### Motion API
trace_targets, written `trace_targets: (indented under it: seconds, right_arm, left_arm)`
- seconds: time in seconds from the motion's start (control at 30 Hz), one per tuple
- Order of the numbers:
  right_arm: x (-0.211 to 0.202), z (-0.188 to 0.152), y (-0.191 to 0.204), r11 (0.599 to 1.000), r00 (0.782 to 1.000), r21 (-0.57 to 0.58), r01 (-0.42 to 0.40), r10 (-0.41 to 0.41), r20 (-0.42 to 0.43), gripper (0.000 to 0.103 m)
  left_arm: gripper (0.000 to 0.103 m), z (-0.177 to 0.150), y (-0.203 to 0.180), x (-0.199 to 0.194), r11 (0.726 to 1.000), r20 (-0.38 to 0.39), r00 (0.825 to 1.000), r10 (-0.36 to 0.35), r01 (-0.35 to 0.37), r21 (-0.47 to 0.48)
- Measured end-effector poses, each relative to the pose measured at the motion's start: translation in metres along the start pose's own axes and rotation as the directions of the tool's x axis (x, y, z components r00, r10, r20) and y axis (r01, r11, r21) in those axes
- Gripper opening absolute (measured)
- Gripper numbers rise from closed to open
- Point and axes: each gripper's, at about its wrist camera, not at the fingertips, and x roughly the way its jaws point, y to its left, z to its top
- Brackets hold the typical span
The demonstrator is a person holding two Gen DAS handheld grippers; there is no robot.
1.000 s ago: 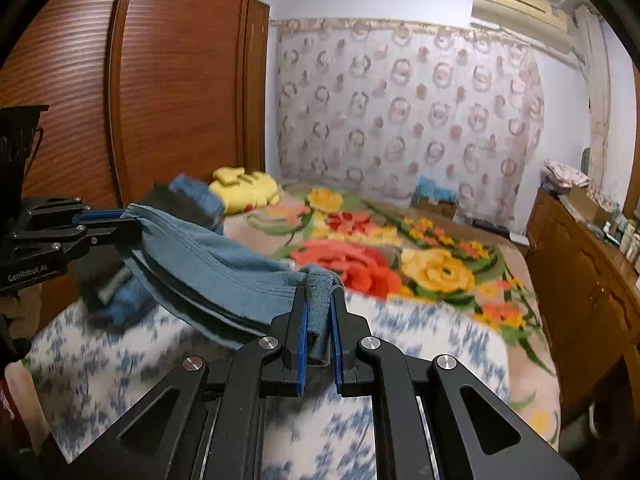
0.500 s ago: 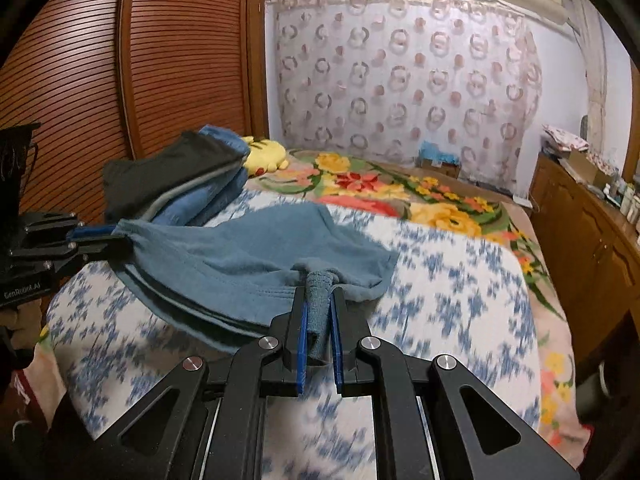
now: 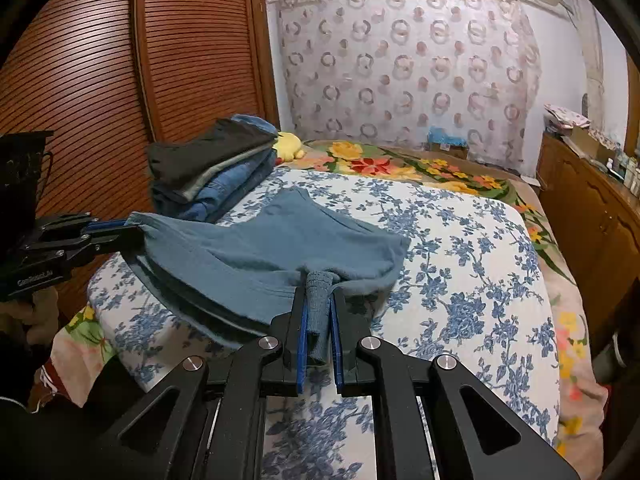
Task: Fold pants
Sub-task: 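Lower the hem end onto the shorts and open both grippers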
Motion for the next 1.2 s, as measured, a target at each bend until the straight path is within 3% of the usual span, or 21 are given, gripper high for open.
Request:
trace_targets:
  seconds: [0.73,1.2]
  right_arm:
    - [-0.05,-0.019,0.005,1.0,0.996,-0.002,-0.013,0.013,0.083,0.01]
    - [-0.019,-0.019,0.002,1.0,1.0,-0.003,0.002,-0.001,0.028,0.01]
  left_arm:
    - [0.012,0.004,-0.019,-0.036,0.998,0.077,0.996,-0.034,0.031,0.045]
    - [0.012,-0.006,-0.006,-0.006,1.0,0.002,1.0,-0.008,0.008,0.011]
